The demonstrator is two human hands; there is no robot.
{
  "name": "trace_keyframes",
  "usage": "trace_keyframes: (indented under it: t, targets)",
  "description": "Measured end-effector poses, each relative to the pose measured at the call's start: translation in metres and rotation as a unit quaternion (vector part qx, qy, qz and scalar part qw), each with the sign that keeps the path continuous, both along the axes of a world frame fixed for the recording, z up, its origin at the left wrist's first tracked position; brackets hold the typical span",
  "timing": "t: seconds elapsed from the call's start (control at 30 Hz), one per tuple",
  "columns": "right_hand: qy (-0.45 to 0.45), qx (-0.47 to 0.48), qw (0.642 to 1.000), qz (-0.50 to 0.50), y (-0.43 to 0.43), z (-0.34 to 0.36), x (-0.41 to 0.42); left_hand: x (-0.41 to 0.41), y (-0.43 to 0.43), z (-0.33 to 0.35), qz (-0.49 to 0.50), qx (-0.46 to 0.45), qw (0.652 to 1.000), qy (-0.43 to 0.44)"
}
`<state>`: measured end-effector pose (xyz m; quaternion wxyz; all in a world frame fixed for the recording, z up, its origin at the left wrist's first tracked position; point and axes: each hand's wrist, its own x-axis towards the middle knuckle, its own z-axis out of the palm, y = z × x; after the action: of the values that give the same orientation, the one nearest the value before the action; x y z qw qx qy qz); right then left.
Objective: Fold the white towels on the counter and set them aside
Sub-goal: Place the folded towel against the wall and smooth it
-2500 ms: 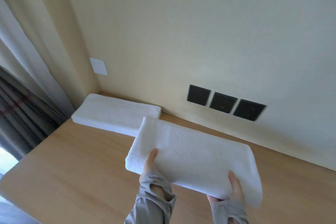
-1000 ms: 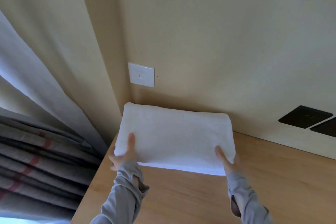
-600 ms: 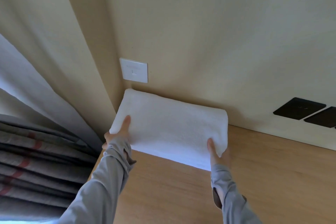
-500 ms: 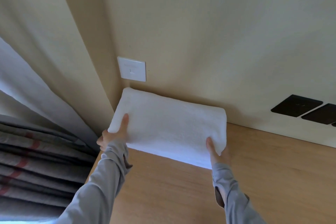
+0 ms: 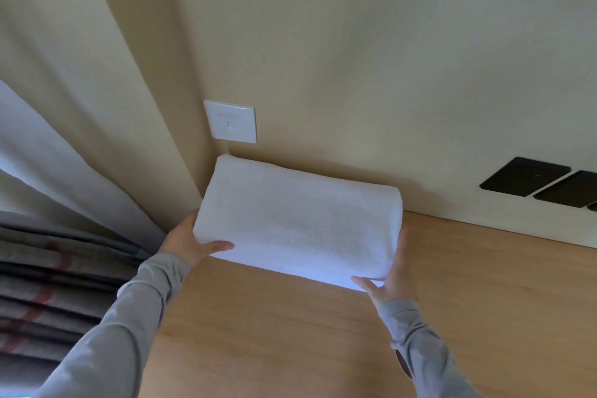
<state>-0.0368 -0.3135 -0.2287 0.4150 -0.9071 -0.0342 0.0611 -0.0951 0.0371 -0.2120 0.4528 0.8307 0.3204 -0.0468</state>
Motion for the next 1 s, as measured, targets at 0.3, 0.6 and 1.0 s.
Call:
trace_keyframes:
  t: [0.3, 0.6, 1.0]
  targets:
    - [0.084, 0.141, 0.986, -0.018, -0.003, 0.024, 0.013, 0.010, 0.001, 0.013, 0.015, -0.042, 0.998, -0.037]
    - [0.133, 0.152, 0.955, -0.217, 0.022, 0.036, 0.066, 0.054, -0.021, 0.023, 0.116, 0.059, 0.989, -0.068]
    - [0.051, -0.031, 0.966, -0.251, 0.036, 0.034, 0.073, 0.055, -0.021, 0.019, 0.075, 0.160, 0.984, 0.009]
